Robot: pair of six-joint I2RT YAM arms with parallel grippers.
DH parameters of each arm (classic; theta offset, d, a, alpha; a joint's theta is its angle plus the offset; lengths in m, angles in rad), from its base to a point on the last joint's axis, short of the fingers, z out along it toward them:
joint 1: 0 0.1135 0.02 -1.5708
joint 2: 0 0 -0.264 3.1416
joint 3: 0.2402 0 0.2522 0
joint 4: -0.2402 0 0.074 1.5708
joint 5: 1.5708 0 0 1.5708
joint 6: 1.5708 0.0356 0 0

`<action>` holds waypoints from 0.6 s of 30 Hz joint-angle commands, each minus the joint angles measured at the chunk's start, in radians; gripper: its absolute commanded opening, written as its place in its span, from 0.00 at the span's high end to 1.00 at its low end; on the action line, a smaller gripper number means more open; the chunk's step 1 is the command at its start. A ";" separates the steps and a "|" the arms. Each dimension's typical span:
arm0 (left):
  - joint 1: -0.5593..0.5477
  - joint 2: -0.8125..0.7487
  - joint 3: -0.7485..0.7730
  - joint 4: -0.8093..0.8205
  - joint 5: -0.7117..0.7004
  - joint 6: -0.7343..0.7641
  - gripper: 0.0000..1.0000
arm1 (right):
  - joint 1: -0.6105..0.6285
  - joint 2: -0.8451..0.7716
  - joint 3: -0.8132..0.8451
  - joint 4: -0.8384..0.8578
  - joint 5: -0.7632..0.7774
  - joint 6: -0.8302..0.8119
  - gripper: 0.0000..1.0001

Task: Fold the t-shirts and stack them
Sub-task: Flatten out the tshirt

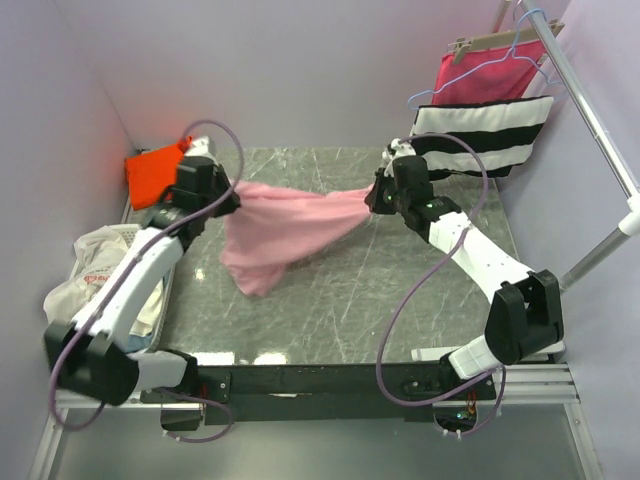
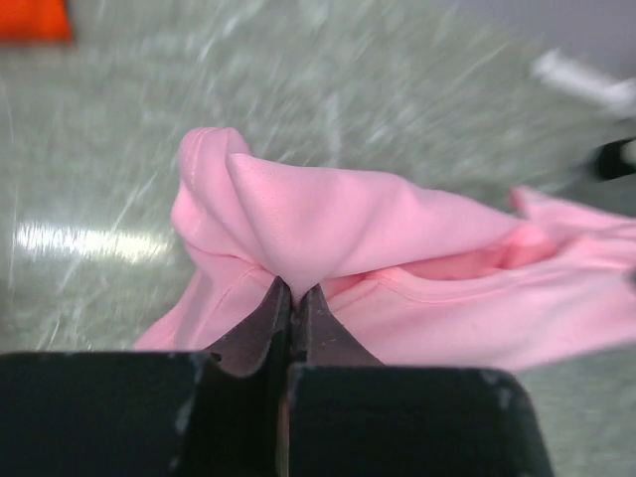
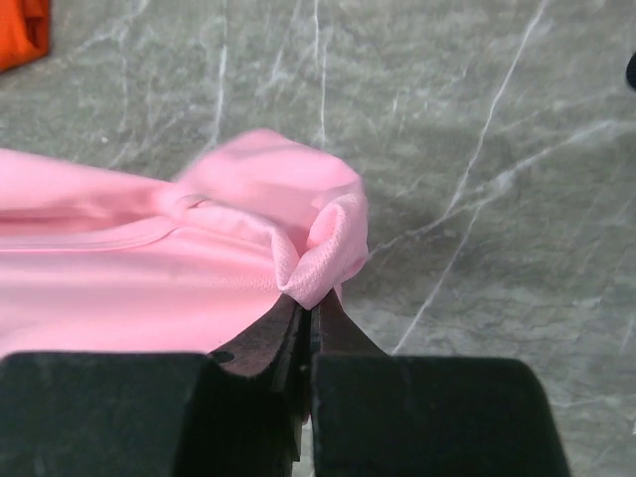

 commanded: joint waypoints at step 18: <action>-0.030 -0.327 -0.155 -0.143 0.439 0.032 0.22 | -0.014 -0.217 -0.129 -0.113 0.037 -0.030 1.00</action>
